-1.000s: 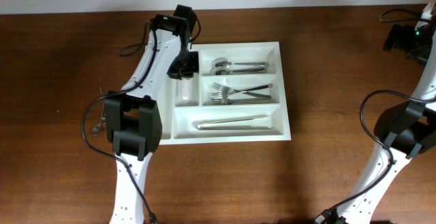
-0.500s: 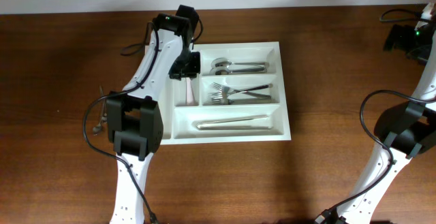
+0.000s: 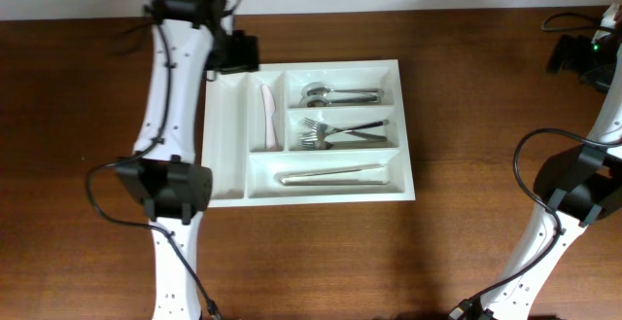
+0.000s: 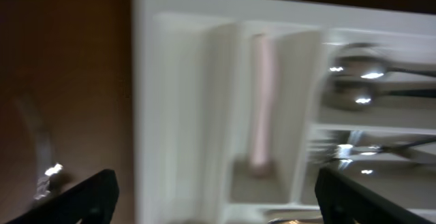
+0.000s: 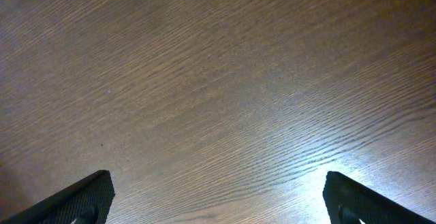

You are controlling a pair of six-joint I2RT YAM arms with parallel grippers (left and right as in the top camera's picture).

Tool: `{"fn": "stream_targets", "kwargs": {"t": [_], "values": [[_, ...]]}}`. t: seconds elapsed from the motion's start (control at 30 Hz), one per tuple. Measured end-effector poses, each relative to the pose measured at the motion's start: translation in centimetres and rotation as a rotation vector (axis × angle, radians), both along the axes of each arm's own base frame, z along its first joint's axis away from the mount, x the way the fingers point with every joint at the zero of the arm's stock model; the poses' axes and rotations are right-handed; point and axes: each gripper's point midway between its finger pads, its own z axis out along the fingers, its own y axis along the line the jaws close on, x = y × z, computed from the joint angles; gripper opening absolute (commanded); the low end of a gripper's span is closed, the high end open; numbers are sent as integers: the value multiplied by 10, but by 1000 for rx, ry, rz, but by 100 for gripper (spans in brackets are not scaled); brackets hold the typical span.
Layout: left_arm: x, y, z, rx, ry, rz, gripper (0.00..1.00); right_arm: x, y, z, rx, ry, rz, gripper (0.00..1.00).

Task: Pack container
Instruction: 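Withdraw the left gripper left toward the two silver spoons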

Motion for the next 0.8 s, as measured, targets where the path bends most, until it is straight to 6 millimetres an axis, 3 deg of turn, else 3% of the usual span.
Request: {"fn": "stream_targets", "kwargs": {"t": [0.17,0.27,0.63,0.8], "values": [[1,50,1,37,9,51,98,0,0,0,0,0,-1,99],[2,68,1,39,9,73,99,0,0,0,0,0,0,99],[0,95,2,43,13,75,100,0,0,0,0,0,-1,99],[-20,111,9,51,48,86,99,0,0,0,0,0,0,99]]}}
